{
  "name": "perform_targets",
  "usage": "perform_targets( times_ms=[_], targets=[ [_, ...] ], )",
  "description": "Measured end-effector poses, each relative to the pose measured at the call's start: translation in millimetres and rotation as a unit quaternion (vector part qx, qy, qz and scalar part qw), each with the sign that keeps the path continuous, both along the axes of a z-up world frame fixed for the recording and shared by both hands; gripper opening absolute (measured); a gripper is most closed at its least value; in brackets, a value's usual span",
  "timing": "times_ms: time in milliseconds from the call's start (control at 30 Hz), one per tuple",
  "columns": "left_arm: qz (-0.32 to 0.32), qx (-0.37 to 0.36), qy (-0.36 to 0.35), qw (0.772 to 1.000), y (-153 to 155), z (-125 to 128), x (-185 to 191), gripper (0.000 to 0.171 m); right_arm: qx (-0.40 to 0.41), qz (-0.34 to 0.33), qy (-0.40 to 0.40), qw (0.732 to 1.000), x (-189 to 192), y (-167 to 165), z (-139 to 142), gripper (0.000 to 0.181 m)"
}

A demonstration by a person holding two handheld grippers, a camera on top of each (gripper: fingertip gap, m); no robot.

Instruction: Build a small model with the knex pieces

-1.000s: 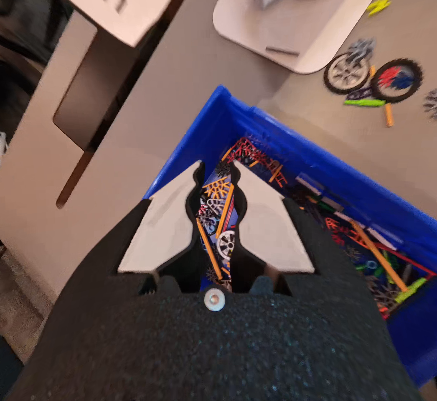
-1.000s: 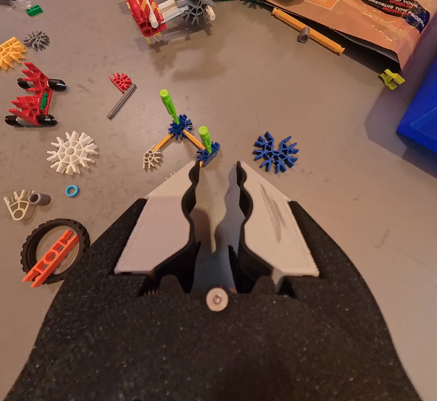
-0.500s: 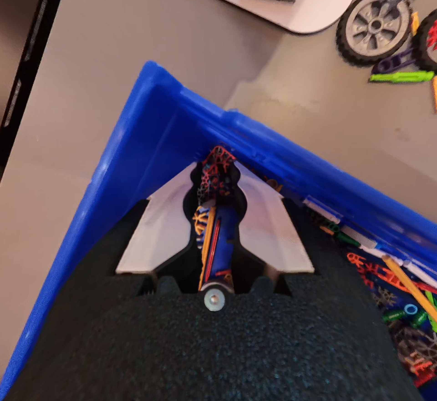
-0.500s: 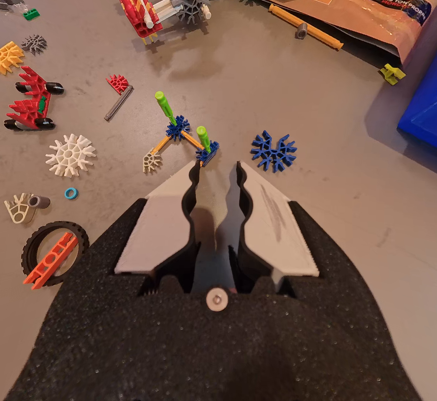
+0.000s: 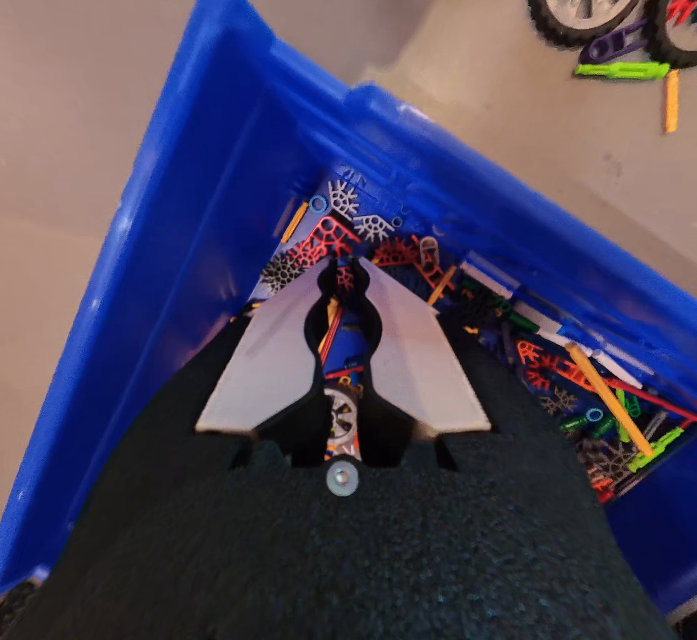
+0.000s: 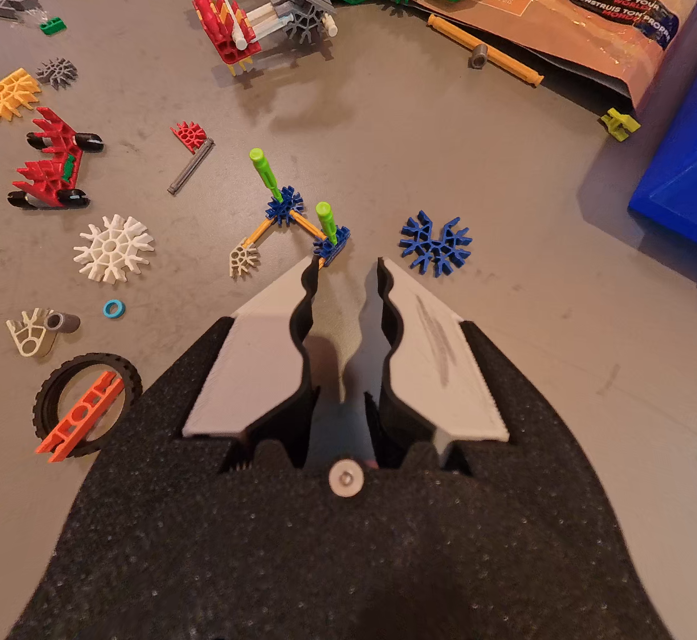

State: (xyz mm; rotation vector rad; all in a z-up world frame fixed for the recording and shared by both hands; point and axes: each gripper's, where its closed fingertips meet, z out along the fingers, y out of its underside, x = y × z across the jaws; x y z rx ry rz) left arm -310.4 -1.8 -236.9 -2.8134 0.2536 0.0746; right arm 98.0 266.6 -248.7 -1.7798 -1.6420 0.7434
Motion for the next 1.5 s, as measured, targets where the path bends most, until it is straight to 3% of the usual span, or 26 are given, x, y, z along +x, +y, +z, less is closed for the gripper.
perform_targets(
  times_ms=[167, 400, 500, 833, 1000, 1233, 1400, 1500],
  targets=[
    [0.005, 0.035, 0.011, 0.999, 3.6, 9.9, -7.3, 0.019, -0.002, 0.0, 0.003, 1.0, 0.0, -0.1, 1.1, 0.031],
    [0.008, 0.021, 0.011, 1.0, 7.7, -9.9, -7.5, 0.043, -0.001, 0.001, 0.005, 1.0, 0.1, -0.2, 1.6, 0.031],
    [0.012, 0.027, 0.004, 1.0, 9.9, -11.4, -8.4, 0.033, -0.001, 0.001, 0.006, 1.0, 0.0, -0.3, 1.8, 0.031],
    [0.004, 0.044, 0.012, 0.999, 11.1, -0.9, -8.4, 0.029, -0.002, 0.003, 0.008, 1.0, 0.0, -0.6, 2.2, 0.031],
    [0.0, 0.073, 0.016, 0.997, 9.5, 24.8, -6.0, 0.029, 0.001, 0.004, 0.007, 1.0, 0.0, -0.9, 2.0, 0.032],
    [-0.026, 0.149, 0.034, 0.988, 8.8, 93.1, 17.7, 0.03, -0.001, 0.004, 0.007, 1.0, -0.1, -1.1, 2.0, 0.032],
    [-0.089, 0.197, 0.039, 0.975, 21.1, 137.2, 72.3, 0.03, -0.002, 0.005, 0.007, 1.0, 0.0, -1.1, 2.0, 0.032],
    [-0.161, 0.198, 0.041, 0.966, 36.0, 142.4, 128.2, 0.03, -0.001, 0.005, 0.006, 1.0, -0.1, -1.2, 1.8, 0.032]
  ],
)
